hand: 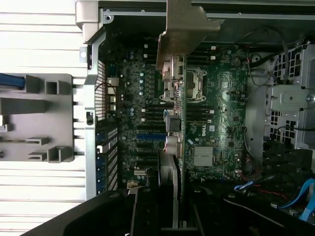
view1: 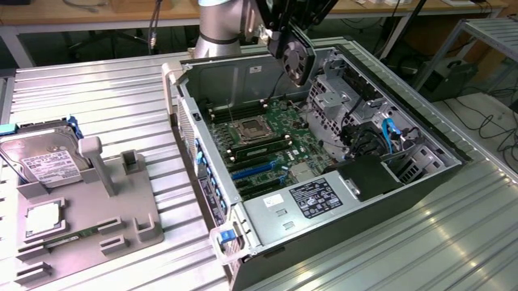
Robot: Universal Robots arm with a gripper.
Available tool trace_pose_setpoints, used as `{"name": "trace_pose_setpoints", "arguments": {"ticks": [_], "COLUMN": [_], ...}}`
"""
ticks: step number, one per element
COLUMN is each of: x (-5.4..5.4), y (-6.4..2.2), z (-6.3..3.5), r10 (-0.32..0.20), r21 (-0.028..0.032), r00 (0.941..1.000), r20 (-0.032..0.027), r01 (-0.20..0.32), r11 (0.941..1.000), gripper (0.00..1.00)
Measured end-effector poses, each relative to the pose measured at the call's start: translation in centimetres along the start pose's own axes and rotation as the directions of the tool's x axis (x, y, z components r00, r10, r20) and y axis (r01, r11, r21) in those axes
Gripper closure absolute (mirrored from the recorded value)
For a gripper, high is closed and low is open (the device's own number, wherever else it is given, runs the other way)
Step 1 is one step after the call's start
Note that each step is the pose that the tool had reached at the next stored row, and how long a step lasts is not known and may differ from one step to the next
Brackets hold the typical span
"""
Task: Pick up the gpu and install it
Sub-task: 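Pick up the gpu and move the gpu toward the slot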
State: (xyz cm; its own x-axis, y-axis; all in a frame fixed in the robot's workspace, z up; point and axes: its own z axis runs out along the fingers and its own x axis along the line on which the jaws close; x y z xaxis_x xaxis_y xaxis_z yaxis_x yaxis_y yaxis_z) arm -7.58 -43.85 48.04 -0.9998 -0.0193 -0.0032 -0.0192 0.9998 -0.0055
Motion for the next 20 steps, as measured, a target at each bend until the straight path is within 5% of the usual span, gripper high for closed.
{"name": "trace_pose_setpoints", "arguments": {"ticks": [20], "x": [-1.7], "y": [-0.03], "z": [0.07], "r10": [0.0], "r21": [0.0], "r00": [1.0], "r20": [0.0011], "r01": [0.0], "r11": [1.0], "gripper": [0.72]}}
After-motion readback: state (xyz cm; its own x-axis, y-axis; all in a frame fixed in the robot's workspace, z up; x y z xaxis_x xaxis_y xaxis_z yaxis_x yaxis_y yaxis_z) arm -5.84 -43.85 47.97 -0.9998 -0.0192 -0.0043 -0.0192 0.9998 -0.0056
